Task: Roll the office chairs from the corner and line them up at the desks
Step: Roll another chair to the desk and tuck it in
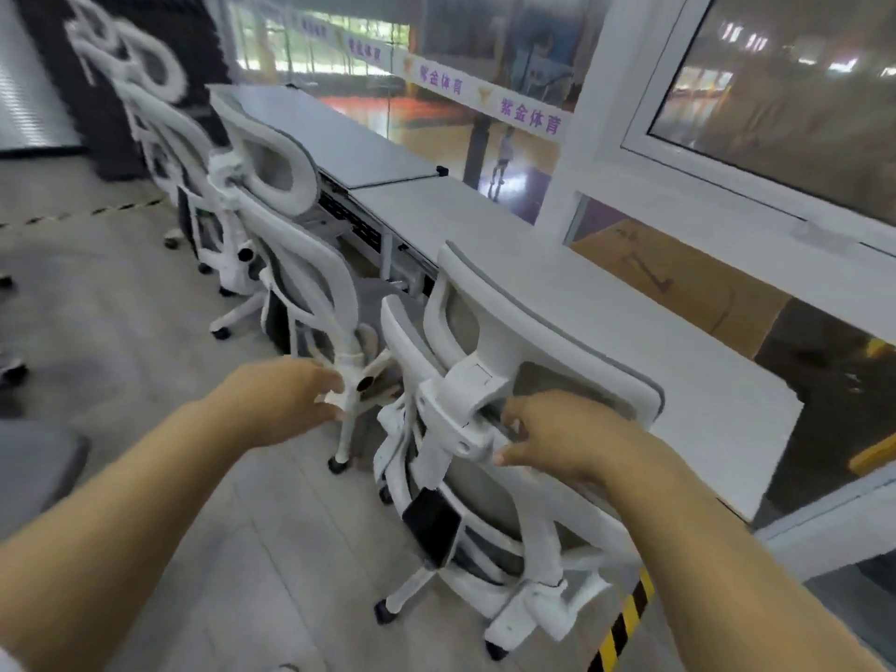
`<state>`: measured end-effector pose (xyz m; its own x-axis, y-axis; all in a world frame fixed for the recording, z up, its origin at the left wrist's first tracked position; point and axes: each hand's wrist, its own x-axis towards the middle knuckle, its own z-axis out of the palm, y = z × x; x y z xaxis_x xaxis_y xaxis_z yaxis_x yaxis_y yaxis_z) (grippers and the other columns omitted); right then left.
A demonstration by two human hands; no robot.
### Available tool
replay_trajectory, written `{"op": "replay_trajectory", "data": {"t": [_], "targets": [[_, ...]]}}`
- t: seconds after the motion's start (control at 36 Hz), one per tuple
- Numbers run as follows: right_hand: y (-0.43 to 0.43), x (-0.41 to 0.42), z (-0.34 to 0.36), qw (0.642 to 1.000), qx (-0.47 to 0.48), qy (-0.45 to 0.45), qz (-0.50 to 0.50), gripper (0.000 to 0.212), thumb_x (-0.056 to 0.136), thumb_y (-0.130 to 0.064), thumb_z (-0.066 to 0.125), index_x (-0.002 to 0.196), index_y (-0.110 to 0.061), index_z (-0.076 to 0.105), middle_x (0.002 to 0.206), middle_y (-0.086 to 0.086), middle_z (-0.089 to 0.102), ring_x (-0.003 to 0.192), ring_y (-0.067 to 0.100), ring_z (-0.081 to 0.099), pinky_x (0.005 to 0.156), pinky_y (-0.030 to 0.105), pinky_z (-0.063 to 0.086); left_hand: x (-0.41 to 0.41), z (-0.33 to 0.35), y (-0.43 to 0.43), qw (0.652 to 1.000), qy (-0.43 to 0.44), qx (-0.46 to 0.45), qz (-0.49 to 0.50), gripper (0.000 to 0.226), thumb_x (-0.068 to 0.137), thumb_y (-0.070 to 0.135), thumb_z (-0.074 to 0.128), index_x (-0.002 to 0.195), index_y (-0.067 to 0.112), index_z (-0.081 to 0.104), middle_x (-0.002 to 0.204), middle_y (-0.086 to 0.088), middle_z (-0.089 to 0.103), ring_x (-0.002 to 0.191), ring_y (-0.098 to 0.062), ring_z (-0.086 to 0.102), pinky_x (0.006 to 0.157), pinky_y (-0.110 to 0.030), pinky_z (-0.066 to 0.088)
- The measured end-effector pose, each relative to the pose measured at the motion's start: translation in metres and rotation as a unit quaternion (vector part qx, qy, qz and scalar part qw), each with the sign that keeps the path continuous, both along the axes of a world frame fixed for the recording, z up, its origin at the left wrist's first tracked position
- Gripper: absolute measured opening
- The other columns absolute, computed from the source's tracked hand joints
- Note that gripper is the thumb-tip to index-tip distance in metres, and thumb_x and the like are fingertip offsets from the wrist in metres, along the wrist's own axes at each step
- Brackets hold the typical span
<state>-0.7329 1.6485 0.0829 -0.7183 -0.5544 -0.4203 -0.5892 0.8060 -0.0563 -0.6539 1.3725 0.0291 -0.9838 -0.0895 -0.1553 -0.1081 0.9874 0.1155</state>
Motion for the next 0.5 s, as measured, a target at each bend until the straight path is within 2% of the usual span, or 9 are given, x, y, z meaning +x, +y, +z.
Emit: {"op": "replay_trajectory", "data": {"t": [0.06,0.17,0.31,0.42,0.5], "targets": [[-0.009,0.006,0.001,0.999,0.006,-0.002,0.041,0.045,0.086,-0.050,0.056,0.121,-0.022,0.051,0.111,-0.003,0.057,0.097,0.017,0.054,0.079,0.033,0.046,0.032,-0.003,-0.003,0.999,-0.027,0.001,0.044,0.033,0.088,0.053,0.049,0.116,0.036,0.055,0.117,0.012,0.057,0.101,-0.014,0.055,0.082,-0.031,0.047],[-0.034,0.022,-0.003,0.995,-0.002,0.000,0.103,0.052,0.084,-0.053,0.057,0.126,-0.024,0.049,0.123,0.001,0.056,0.108,0.022,0.054,0.088,0.038,0.047,0.100,-0.002,-0.008,0.989,-0.039,0.002,0.141,0.036,0.086,0.055,0.052,0.117,0.036,0.055,0.117,0.011,0.058,0.104,-0.013,0.055,0.086,-0.031,0.047],[-0.073,0.063,-0.006,0.980,-0.005,-0.003,0.201,0.047,0.086,-0.052,0.056,0.122,-0.023,0.051,0.117,0.001,0.058,0.103,0.020,0.055,0.080,0.035,0.047,0.191,0.004,-0.009,0.965,-0.046,-0.006,0.259,0.033,0.088,0.052,0.051,0.115,0.034,0.055,0.115,0.008,0.059,0.103,-0.016,0.055,0.076,-0.026,0.041],[-0.103,0.108,-0.006,0.961,0.001,-0.011,0.276,0.051,0.088,-0.049,0.055,0.129,-0.021,0.046,0.121,0.003,0.057,0.105,0.021,0.056,0.080,0.033,0.046,0.273,0.004,-0.005,0.940,-0.054,0.003,0.338,0.030,0.087,0.052,0.051,0.108,0.032,0.058,0.111,0.006,0.061,0.099,-0.018,0.057,0.083,-0.034,0.049],[-0.123,0.146,-0.009,0.946,-0.003,-0.009,0.323,0.056,0.087,-0.050,0.056,0.134,-0.022,0.043,0.125,0.002,0.054,0.109,0.021,0.054,0.077,0.032,0.042,0.335,0.005,0.009,0.920,-0.059,-0.004,0.387,0.030,0.087,0.052,0.051,0.109,0.033,0.058,0.110,0.006,0.061,0.099,-0.018,0.057,0.082,-0.033,0.049]]}}
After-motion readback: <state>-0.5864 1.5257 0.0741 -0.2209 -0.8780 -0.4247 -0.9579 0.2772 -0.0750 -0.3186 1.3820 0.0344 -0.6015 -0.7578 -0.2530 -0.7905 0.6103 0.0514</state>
